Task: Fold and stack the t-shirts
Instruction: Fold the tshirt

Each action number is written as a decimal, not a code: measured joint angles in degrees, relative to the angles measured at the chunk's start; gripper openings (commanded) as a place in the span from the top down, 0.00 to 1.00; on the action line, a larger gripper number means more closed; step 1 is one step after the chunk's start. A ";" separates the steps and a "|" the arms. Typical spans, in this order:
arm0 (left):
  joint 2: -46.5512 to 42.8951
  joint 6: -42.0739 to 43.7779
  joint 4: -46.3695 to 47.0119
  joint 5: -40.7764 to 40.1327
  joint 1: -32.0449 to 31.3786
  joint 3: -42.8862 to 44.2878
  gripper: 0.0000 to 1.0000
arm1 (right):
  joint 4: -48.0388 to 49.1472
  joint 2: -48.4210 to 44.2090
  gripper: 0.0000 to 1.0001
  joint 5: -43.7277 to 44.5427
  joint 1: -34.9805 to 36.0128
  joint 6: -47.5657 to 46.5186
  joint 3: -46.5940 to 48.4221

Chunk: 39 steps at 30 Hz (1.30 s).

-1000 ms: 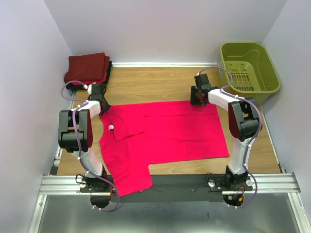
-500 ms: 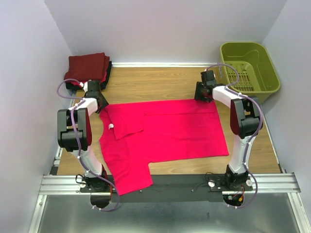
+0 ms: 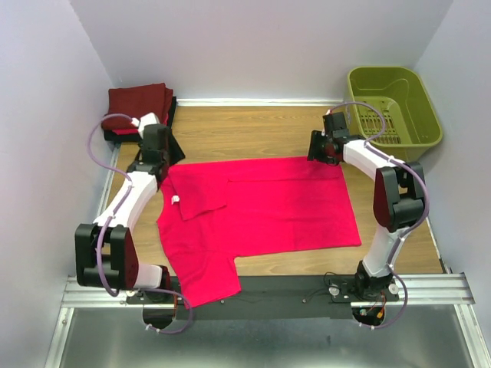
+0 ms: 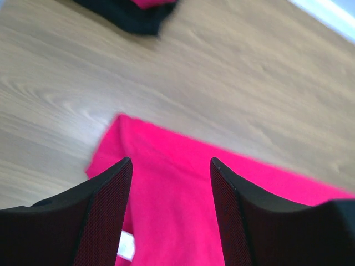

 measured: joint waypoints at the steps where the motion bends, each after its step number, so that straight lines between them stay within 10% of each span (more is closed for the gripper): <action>1: -0.50 -0.09 -0.13 0.00 -1.33 -1.05 0.38 | -0.07 0.00 0.40 -0.31 0.00 0.04 -0.22; 20: 17.46 -2.54 -0.92 2.34 -5.62 -3.17 0.43 | -0.42 7.08 0.53 -5.05 -0.02 1.27 2.62; 39: 43.85 0.15 -5.38 5.20 -2.93 33.55 0.34 | -0.55 25.44 0.32 -2.75 -2.71 -2.32 29.99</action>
